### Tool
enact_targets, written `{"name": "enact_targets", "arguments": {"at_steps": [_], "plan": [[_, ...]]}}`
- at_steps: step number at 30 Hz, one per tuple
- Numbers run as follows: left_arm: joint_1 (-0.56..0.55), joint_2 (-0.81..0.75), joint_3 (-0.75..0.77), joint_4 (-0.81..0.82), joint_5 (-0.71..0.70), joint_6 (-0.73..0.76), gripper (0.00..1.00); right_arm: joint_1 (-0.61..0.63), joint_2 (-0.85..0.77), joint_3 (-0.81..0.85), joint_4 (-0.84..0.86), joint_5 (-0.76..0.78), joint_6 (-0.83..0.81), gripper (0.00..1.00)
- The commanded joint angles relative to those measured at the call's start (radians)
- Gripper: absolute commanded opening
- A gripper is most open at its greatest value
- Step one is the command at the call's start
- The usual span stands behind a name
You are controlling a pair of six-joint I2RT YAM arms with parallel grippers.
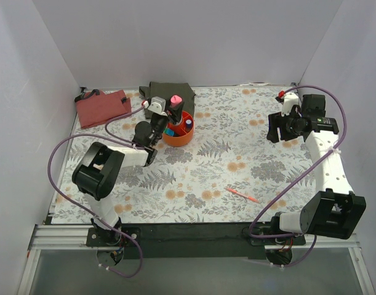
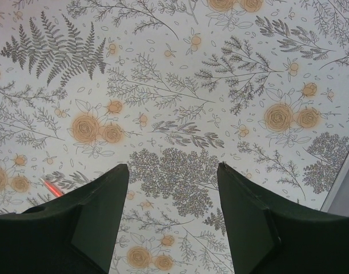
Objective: Sort the stationery into containers
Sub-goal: Place the stationery in the storage box.
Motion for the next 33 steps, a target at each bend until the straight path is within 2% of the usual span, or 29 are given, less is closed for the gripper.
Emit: {"name": "enact_targets", "arguments": {"at_steps": [1, 9, 21, 22, 25, 26, 29, 33], "plan": [[0.019, 0.056, 0.031, 0.229, -0.008, -0.005, 0.0, 0.0, -0.015, 0.012, 0.005, 0.0, -0.015, 0.72], [0.027, 0.118, 0.082, 0.233, -0.017, -0.008, 0.0, 0.0, -0.04, -0.048, 0.008, 0.006, -0.018, 0.72], [0.027, 0.171, 0.119, 0.254, -0.028, -0.006, 0.01, 0.0, 0.011, -0.028, 0.014, -0.009, -0.02, 0.72], [0.027, 0.173, 0.119, 0.259, -0.029, 0.0, 0.08, 0.0, 0.011, -0.031, 0.015, -0.009, -0.02, 0.72], [0.027, 0.168, 0.122, 0.262, -0.029, 0.036, 0.23, 0.0, 0.014, -0.034, 0.018, -0.013, -0.02, 0.72], [0.025, 0.167, 0.12, 0.263, -0.029, 0.065, 0.36, 0.0, 0.017, -0.034, 0.018, -0.013, -0.021, 0.72], [0.028, 0.159, 0.119, 0.288, -0.063, 0.092, 0.52, 0.0, 0.019, -0.031, 0.02, -0.011, -0.023, 0.72], [0.031, 0.142, 0.113, 0.276, -0.08, 0.11, 0.56, 0.002, 0.017, -0.028, 0.018, -0.009, -0.024, 0.72]]}}
